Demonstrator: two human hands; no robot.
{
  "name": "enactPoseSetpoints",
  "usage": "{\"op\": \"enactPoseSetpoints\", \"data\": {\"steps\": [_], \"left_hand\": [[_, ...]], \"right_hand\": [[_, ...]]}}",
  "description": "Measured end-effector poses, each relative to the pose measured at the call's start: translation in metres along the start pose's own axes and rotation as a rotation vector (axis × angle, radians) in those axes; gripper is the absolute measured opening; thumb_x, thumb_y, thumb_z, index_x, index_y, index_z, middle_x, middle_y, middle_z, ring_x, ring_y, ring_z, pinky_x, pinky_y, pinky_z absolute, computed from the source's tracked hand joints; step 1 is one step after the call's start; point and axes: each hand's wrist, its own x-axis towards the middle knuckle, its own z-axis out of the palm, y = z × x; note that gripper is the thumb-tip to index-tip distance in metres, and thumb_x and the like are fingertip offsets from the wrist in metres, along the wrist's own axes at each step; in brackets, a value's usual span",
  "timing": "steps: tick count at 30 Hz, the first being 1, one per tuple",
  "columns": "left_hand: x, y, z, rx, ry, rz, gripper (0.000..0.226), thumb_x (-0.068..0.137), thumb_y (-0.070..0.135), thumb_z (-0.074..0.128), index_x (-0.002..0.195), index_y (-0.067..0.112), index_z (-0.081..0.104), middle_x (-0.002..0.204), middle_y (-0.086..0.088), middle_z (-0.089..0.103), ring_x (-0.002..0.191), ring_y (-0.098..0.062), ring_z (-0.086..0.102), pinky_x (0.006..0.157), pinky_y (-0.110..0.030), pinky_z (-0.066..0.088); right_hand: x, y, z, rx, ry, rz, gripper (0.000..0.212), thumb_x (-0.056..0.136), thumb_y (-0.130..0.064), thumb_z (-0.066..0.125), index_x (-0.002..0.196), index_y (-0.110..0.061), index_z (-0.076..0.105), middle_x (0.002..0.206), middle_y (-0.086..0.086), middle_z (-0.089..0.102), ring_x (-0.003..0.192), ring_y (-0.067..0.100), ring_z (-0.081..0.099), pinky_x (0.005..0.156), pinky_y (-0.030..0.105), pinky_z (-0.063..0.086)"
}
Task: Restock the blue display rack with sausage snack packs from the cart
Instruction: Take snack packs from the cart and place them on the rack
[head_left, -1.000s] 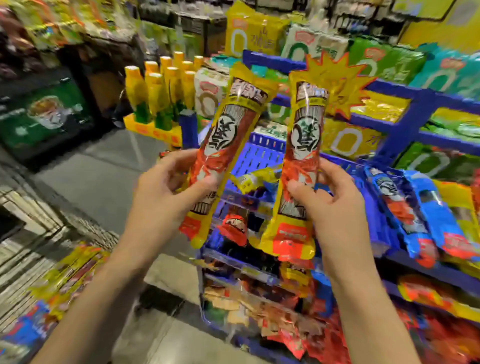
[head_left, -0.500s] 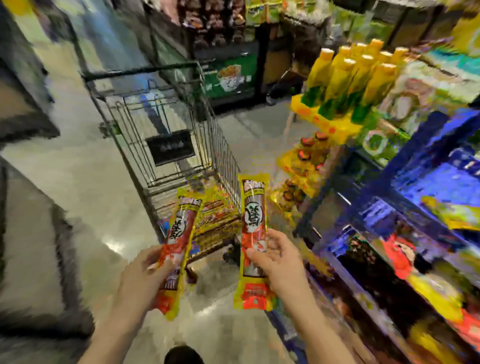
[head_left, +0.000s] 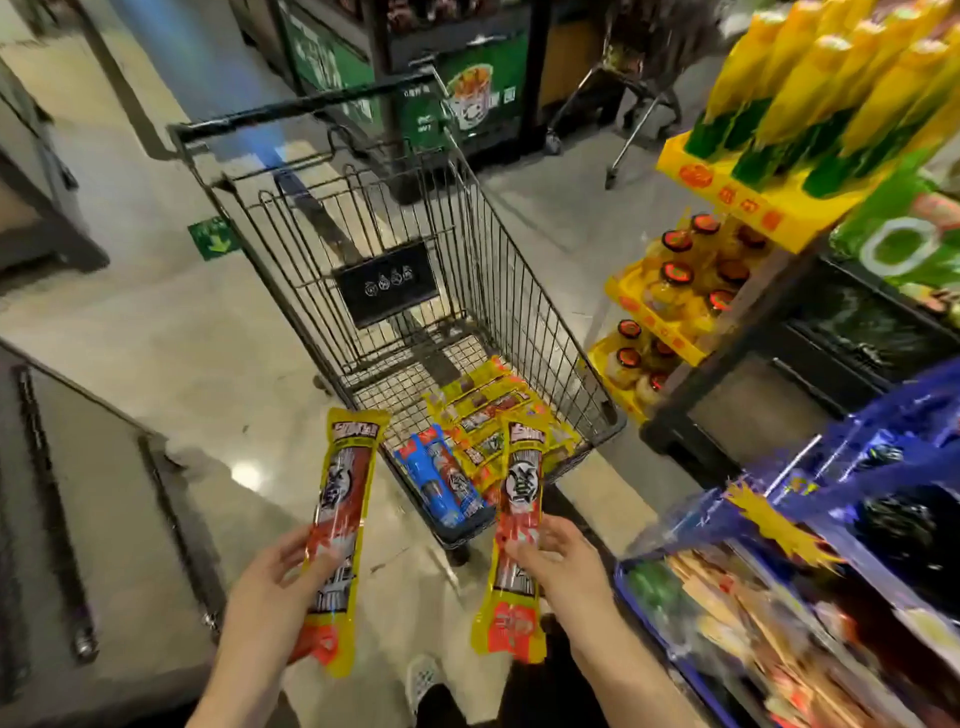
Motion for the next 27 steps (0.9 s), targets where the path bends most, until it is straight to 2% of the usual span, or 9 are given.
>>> {"op": "enactPoseSetpoints", "data": {"steps": [5,9,12,14,16,20,23,25,27], "left_hand": [[0.062,0.032,0.012,0.076,-0.142,-0.026,0.037,0.077,0.024,0.075,0.112,0.02,0.063,0.105,-0.006,0.069,0.084,-0.022,0.068,0.061,-0.028,0.05],[0.113,0.057,0.044,0.147,-0.208,-0.024,0.044,0.063,0.036,0.083,0.102,0.025,0.065,0.102,-0.005,0.07,0.084,-0.02,0.069,0.066,-0.03,0.052],[0.144,0.075,0.063,0.195,-0.239,-0.016,0.032,0.076,0.026,0.076,0.105,0.022,0.063,0.099,-0.003,0.068,0.08,-0.014,0.067,0.062,-0.025,0.049],[0.164,0.086,0.075,0.242,-0.297,-0.016,0.026,0.079,0.02,0.073,0.102,0.021,0.061,0.093,0.0,0.065,0.077,-0.01,0.064,0.056,-0.019,0.045],[0.186,0.092,0.086,0.302,-0.369,-0.018,0.024,0.077,0.02,0.077,0.095,0.021,0.061,0.088,0.001,0.064,0.077,-0.009,0.062,0.053,-0.014,0.044],[0.241,0.102,0.107,0.418,-0.513,-0.077,0.046,0.068,0.032,0.082,0.105,0.012,0.062,0.096,-0.009,0.068,0.089,-0.019,0.064,0.072,-0.025,0.048],[0.292,0.107,0.132,0.544,-0.601,-0.08,0.06,0.062,0.039,0.083,0.11,0.011,0.06,0.104,-0.024,0.062,0.099,-0.027,0.06,0.087,-0.034,0.044],[0.329,0.11,0.151,0.665,-0.668,-0.058,0.052,0.071,0.027,0.081,0.111,0.001,0.062,0.109,-0.03,0.06,0.103,-0.036,0.06,0.086,-0.038,0.045],[0.364,0.112,0.168,0.766,-0.748,-0.046,0.055,0.071,0.025,0.081,0.108,-0.008,0.059,0.107,-0.032,0.06,0.104,-0.038,0.059,0.076,-0.037,0.043]], "right_hand": [[0.033,-0.014,0.022,0.061,0.095,0.038,0.03,0.082,0.001,0.068,0.109,-0.008,0.058,0.089,0.002,0.061,0.072,0.006,0.058,0.048,0.006,0.043],[0.081,-0.032,0.038,0.085,0.144,0.061,0.04,0.079,-0.012,0.075,0.114,-0.009,0.056,0.094,0.0,0.061,0.081,0.008,0.059,0.054,0.011,0.044],[0.111,-0.038,0.049,0.131,0.166,0.113,0.048,0.076,-0.024,0.078,0.117,-0.013,0.054,0.1,-0.001,0.06,0.087,0.009,0.059,0.059,0.017,0.043],[0.128,-0.045,0.055,0.151,0.203,0.153,0.04,0.08,-0.021,0.074,0.115,-0.016,0.055,0.101,-0.001,0.061,0.09,0.009,0.059,0.063,0.022,0.043],[0.14,-0.046,0.057,0.174,0.257,0.171,0.026,0.083,-0.015,0.071,0.102,-0.019,0.055,0.093,-0.006,0.06,0.083,0.006,0.057,0.064,0.021,0.042],[0.159,-0.043,0.056,0.191,0.41,0.227,0.04,0.083,-0.011,0.071,0.118,-0.012,0.053,0.095,-0.007,0.061,0.081,0.006,0.056,0.069,0.017,0.042],[0.178,-0.039,0.058,0.223,0.528,0.292,0.028,0.084,-0.007,0.069,0.106,-0.015,0.054,0.079,-0.015,0.054,0.071,-0.004,0.05,0.056,0.006,0.04],[0.191,-0.033,0.063,0.219,0.607,0.336,0.026,0.083,-0.008,0.069,0.101,-0.016,0.054,0.08,-0.012,0.058,0.071,-0.005,0.052,0.054,0.005,0.041],[0.204,-0.028,0.072,0.235,0.681,0.394,0.028,0.083,-0.01,0.07,0.104,-0.015,0.054,0.094,0.001,0.065,0.076,-0.002,0.054,0.058,0.008,0.042]]}}
